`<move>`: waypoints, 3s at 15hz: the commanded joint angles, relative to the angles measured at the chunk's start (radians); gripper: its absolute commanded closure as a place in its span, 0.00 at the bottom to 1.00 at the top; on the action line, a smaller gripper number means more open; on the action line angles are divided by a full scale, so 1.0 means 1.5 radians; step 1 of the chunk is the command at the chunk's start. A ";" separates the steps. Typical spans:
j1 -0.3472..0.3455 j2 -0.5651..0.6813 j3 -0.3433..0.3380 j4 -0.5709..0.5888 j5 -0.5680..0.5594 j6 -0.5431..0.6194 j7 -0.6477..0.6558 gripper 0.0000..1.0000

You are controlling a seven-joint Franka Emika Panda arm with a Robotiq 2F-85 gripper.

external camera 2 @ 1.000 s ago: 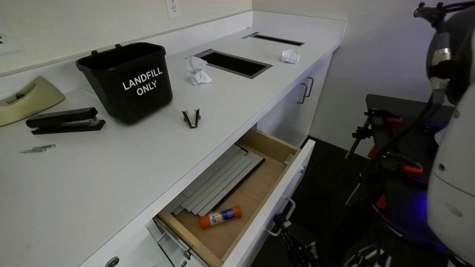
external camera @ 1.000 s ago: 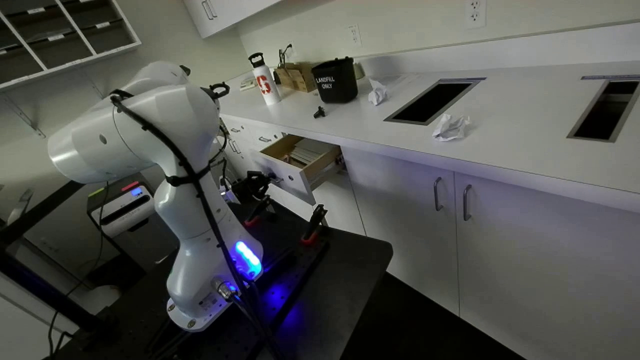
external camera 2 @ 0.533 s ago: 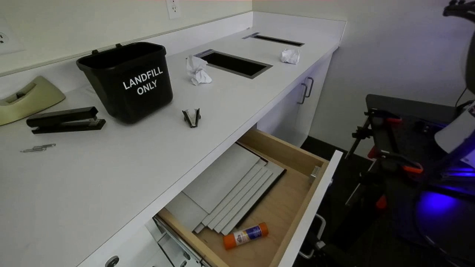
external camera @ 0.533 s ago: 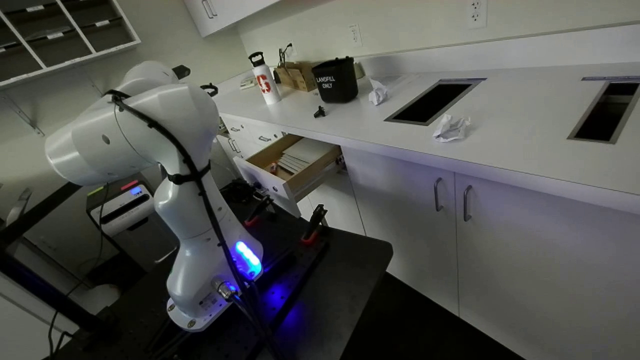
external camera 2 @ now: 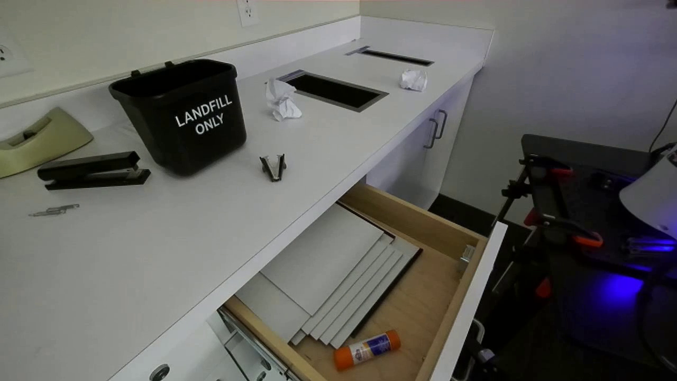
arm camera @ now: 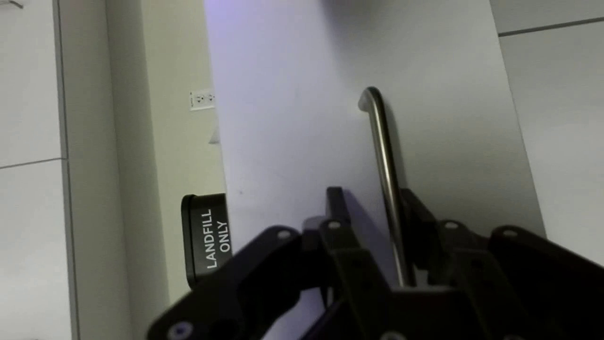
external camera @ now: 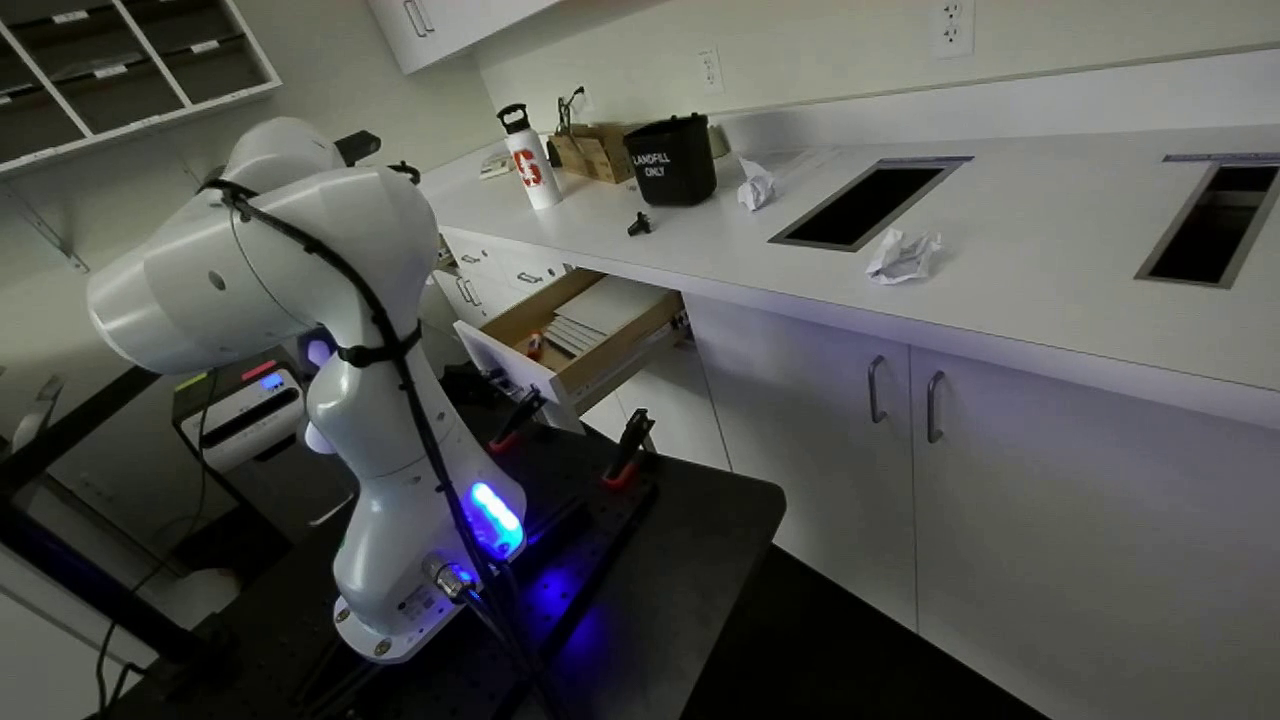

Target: Open the drawer

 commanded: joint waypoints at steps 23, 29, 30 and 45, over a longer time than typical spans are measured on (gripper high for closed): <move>-0.251 -0.717 0.140 -0.628 0.200 0.378 0.129 0.00; -0.229 -0.932 0.207 -0.712 0.423 0.372 0.077 0.00; -0.221 -0.966 0.217 -0.721 0.459 0.363 0.067 0.00; -0.206 -1.015 0.236 -0.725 0.510 0.346 0.055 0.00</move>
